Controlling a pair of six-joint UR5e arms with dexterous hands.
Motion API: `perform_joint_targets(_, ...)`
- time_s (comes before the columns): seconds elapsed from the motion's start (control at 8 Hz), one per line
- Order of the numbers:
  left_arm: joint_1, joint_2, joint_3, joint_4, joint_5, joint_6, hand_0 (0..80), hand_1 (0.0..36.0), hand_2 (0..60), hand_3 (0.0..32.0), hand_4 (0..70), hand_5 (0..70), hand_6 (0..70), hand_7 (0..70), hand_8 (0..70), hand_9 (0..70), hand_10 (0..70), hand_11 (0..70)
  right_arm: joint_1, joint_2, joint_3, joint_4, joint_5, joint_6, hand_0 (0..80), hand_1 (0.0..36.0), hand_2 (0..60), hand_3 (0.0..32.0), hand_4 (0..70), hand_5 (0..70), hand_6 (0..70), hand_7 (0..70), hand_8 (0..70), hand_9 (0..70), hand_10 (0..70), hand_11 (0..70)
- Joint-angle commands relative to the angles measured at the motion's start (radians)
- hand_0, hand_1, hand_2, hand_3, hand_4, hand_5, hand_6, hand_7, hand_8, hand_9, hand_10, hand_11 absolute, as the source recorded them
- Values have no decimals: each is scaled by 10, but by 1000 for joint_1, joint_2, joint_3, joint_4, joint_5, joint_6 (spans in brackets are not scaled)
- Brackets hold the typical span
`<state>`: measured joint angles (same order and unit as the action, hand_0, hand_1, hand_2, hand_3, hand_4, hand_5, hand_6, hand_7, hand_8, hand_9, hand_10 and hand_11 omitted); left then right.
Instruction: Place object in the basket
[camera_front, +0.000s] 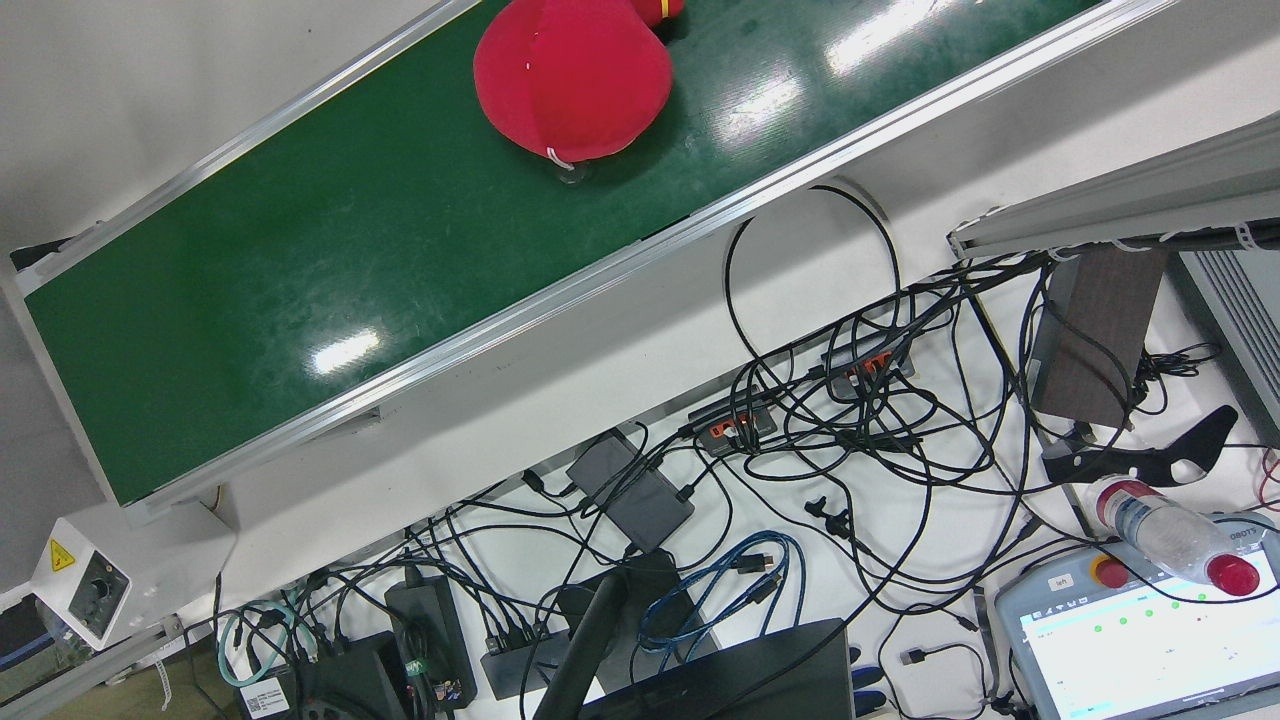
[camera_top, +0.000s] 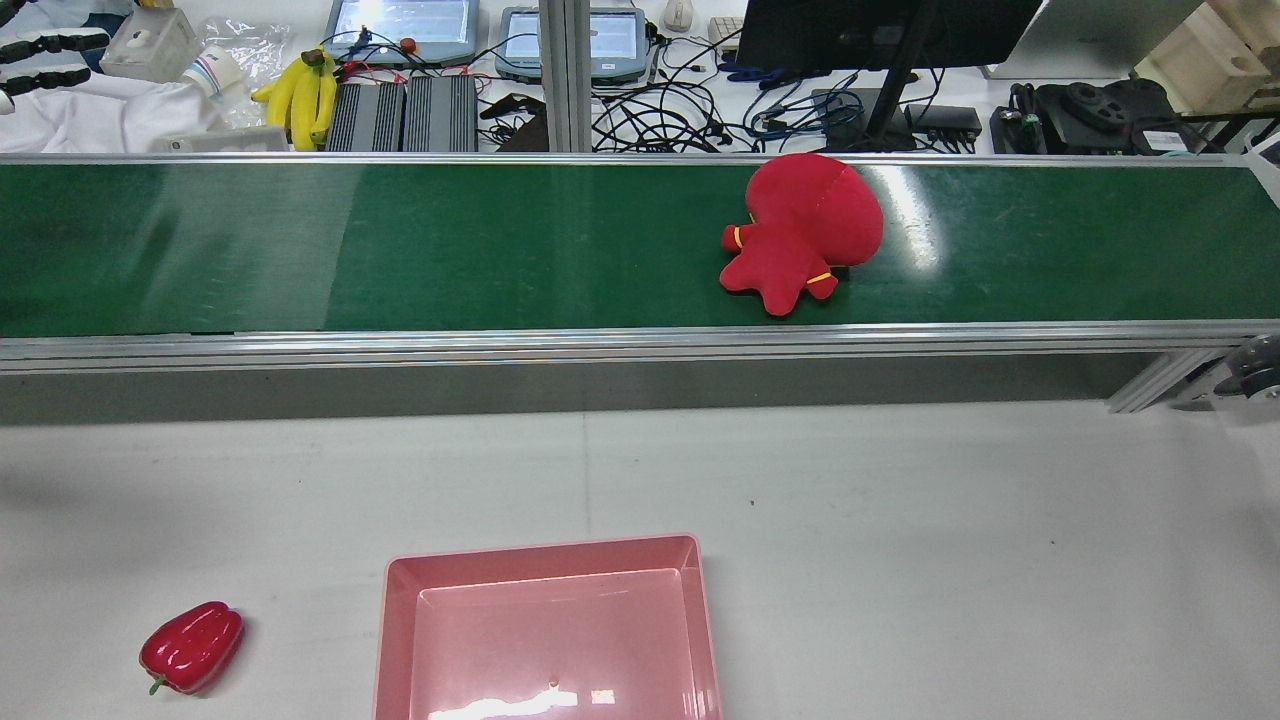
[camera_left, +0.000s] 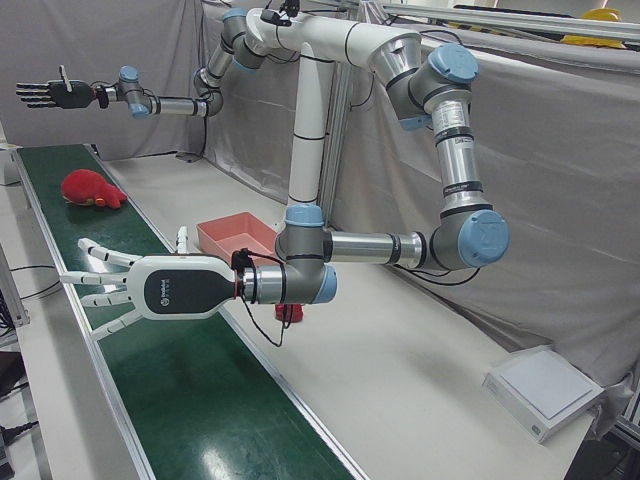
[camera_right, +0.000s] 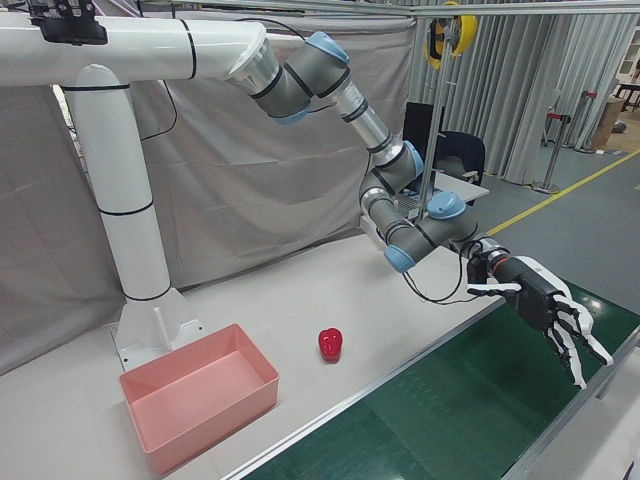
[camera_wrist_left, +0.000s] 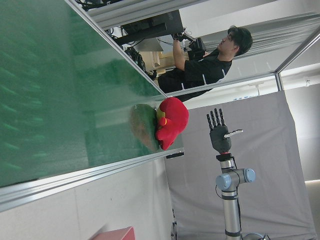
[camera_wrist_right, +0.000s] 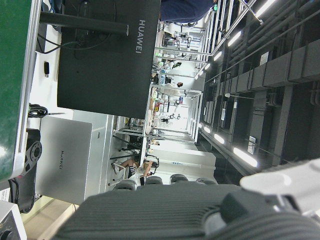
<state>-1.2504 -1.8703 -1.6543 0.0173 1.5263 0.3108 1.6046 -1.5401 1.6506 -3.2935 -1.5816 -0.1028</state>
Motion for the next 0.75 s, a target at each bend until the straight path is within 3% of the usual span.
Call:
perform_joint_targets(0.0, -9, 0, -7, 0, 0, -1, 524, 88, 0, 286, 0, 274, 28, 81, 150, 132, 29, 57, 0, 0, -2, 0, 0, 0, 0, 0, 0, 0, 0, 0, 0, 0, 0, 0, 0, 0)
perform_joint_targets(0.62, -9, -15, -4, 1, 0, -3, 528, 86, 0, 270, 0, 278, 30, 81, 151, 135, 32, 61, -2, 0, -2, 0, 0, 0, 0, 0, 0, 0, 0, 0, 0, 0, 0, 0, 0, 0)
